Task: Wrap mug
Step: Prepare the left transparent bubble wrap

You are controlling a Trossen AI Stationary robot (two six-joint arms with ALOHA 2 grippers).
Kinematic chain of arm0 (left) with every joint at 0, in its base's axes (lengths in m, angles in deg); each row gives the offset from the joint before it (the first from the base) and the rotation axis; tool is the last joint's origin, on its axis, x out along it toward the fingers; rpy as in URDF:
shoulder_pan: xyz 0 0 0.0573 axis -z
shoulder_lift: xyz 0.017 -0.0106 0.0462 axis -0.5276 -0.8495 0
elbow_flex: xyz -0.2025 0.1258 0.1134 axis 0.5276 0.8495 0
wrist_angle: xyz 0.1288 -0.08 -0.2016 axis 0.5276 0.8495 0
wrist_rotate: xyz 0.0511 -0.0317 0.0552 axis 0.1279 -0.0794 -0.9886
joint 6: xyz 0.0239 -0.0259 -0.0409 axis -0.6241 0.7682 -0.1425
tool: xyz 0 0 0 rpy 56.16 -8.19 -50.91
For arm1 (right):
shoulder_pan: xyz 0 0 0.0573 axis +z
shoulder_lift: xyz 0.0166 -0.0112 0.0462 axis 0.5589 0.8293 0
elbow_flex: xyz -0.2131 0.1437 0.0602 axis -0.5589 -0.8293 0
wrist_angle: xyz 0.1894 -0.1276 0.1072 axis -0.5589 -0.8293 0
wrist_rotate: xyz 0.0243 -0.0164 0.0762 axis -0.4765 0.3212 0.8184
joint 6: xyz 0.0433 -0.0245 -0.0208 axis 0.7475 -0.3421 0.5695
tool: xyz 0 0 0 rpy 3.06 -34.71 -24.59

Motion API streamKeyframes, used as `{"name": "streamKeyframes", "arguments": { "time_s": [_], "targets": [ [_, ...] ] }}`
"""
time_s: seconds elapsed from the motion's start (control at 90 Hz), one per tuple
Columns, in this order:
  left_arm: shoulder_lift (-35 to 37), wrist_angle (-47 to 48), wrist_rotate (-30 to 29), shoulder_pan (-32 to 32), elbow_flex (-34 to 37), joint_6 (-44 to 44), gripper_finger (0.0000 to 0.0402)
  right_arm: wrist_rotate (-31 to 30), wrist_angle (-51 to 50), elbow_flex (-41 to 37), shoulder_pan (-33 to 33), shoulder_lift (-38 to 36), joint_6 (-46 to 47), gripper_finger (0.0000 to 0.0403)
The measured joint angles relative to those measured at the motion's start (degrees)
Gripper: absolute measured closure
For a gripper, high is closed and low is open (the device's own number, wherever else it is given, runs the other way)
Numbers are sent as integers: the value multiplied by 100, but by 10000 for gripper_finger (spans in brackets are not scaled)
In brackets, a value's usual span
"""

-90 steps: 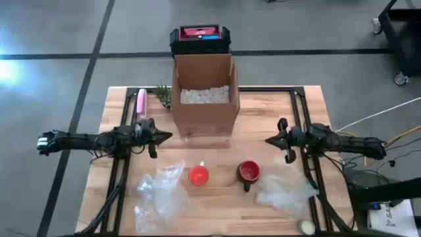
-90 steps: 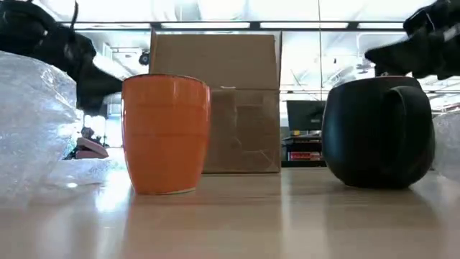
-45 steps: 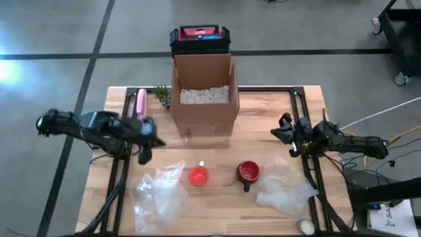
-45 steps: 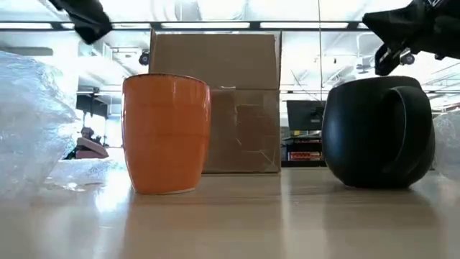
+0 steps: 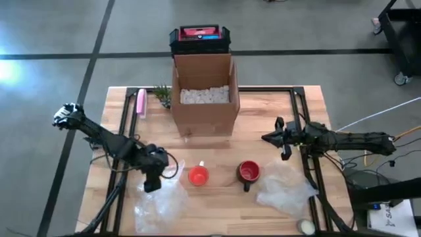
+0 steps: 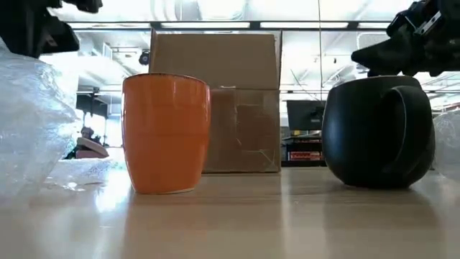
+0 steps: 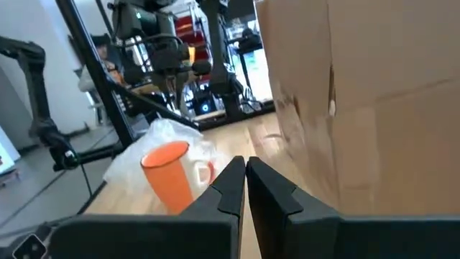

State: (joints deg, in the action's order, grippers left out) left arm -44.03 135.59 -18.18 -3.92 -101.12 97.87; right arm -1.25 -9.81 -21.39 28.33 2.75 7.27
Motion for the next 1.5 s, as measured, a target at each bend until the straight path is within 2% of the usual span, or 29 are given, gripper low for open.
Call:
{"name": "streamKeyframes", "arguments": {
  "time_s": [0.111,0.3,0.378,0.467,0.544,0.633,0.7,0.778,0.822,0.956,1.078,1.278,1.5],
  "targets": [
    [120,-127,39,-107,-21,12,278,144,1,1,0,-2,5,400],
    [283,-1197,385,-26,238,318,179,210,-189,173,0,-1,-56,401],
    [172,-1257,383,29,480,317,156,212,-277,263,0,31,-246,401],
    [-33,-1531,564,46,895,317,150,213,-336,299,0,91,-312,401],
    [-195,-2444,1091,25,1213,307,164,250,-365,308,0,165,-268,401],
    [-351,-3242,1534,-9,1342,340,210,256,-423,308,2,280,-222,401],
    [-432,-3189,1544,-22,1338,338,271,252,-416,308,2,389,-227,401],
    [-467,-2663,1518,-34,1192,138,359,215,-205,313,2,563,-319,401],
    [-455,-2300,1402,-44,1032,34,383,206,-107,358,2,713,-364,401],
    [-328,-983,750,-102,306,-300,395,208,-110,765,3,1310,-439,401],
    [-109,-267,124,-167,-447,-609,399,256,-115,1386,15,2008,-820,401],
    [214,304,-775,-227,-1376,-1083,401,254,-135,2557,11,3156,-1703,401],
    [536,393,-1713,-225,-1913,-1788,401,251,-128,3791,2,4375,-2236,394]
  ]
}}
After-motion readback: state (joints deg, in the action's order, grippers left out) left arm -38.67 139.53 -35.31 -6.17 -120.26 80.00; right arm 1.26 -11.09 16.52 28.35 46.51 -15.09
